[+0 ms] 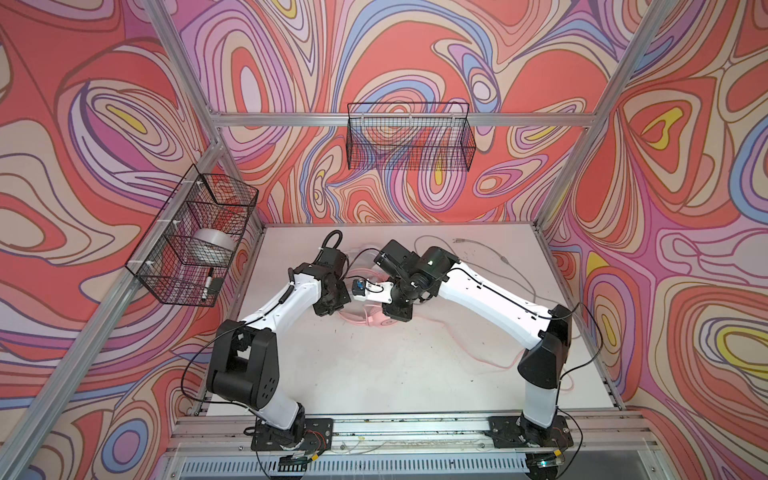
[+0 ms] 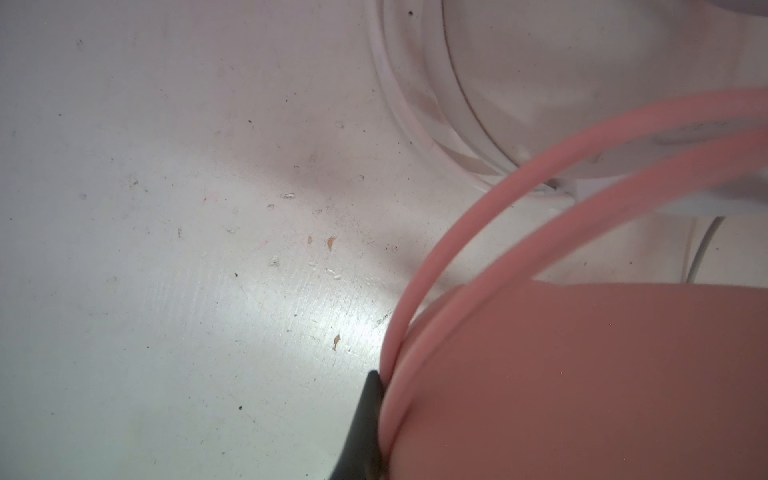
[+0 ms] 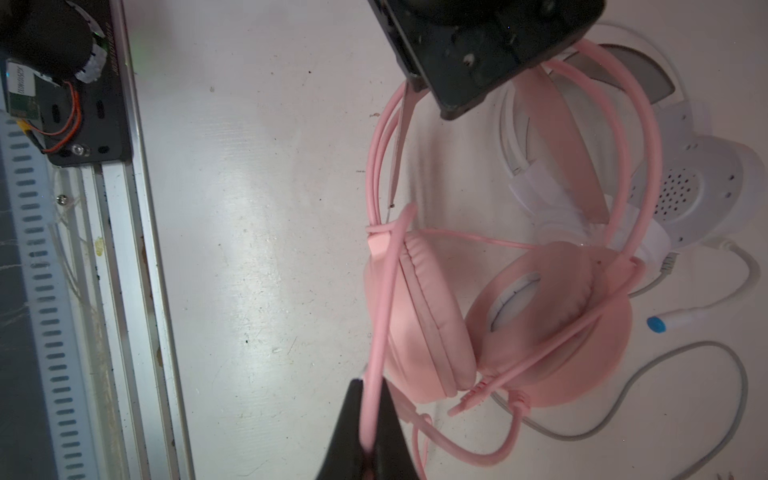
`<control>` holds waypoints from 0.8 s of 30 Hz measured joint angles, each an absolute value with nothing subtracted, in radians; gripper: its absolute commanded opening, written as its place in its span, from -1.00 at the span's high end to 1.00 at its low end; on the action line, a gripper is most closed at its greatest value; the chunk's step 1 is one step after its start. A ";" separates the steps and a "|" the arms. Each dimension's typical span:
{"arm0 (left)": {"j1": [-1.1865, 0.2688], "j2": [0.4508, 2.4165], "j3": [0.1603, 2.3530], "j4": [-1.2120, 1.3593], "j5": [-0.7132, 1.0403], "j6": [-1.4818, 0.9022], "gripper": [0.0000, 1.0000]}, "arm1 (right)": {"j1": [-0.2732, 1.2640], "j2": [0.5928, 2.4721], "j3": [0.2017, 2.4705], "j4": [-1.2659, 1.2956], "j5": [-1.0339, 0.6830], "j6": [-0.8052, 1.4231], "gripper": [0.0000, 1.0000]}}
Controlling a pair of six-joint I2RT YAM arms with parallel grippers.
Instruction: Wrap the headphones
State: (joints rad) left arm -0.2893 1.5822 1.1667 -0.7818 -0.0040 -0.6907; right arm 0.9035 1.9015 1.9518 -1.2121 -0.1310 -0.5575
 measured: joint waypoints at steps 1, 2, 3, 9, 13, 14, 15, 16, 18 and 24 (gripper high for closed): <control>-0.291 1.584 1.167 -0.782 -0.002 -0.683 1.00 | 0.901 1.901 1.948 -1.205 -0.120 -0.563 1.00; -0.294 1.584 1.167 -0.781 -0.001 -0.675 1.00 | 0.897 1.900 1.942 -1.195 -0.112 -0.569 1.00; -0.297 1.586 1.167 -0.782 -0.001 -0.665 1.00 | 0.892 1.898 1.932 -1.180 -0.102 -0.577 1.00; -0.322 1.594 1.176 -0.797 0.002 -0.603 1.00 | 0.850 1.864 1.854 -1.089 -0.047 -0.628 1.00; -0.329 1.601 1.182 -0.808 -0.001 -0.556 1.00 | 0.825 1.860 1.840 -1.025 -0.031 -0.650 1.00; -0.329 1.601 1.184 -0.813 -0.002 -0.545 1.00 | 0.820 1.860 1.839 -1.016 -0.030 -0.654 1.00; -0.329 1.601 1.187 -0.820 -0.002 -0.526 1.00 | 0.812 1.860 1.838 -1.003 -0.029 -0.656 1.00; -0.329 1.601 1.189 -0.827 -0.002 -0.511 1.00 | 0.804 1.860 1.838 -0.992 -0.028 -0.658 1.00; -0.329 1.600 1.194 -0.834 -0.004 -0.485 1.00 | 0.788 1.861 1.837 -0.974 -0.028 -0.661 1.00; -0.329 1.597 1.199 -0.841 0.000 -0.426 1.00 | 0.732 1.878 1.833 -0.934 -0.048 -0.648 1.00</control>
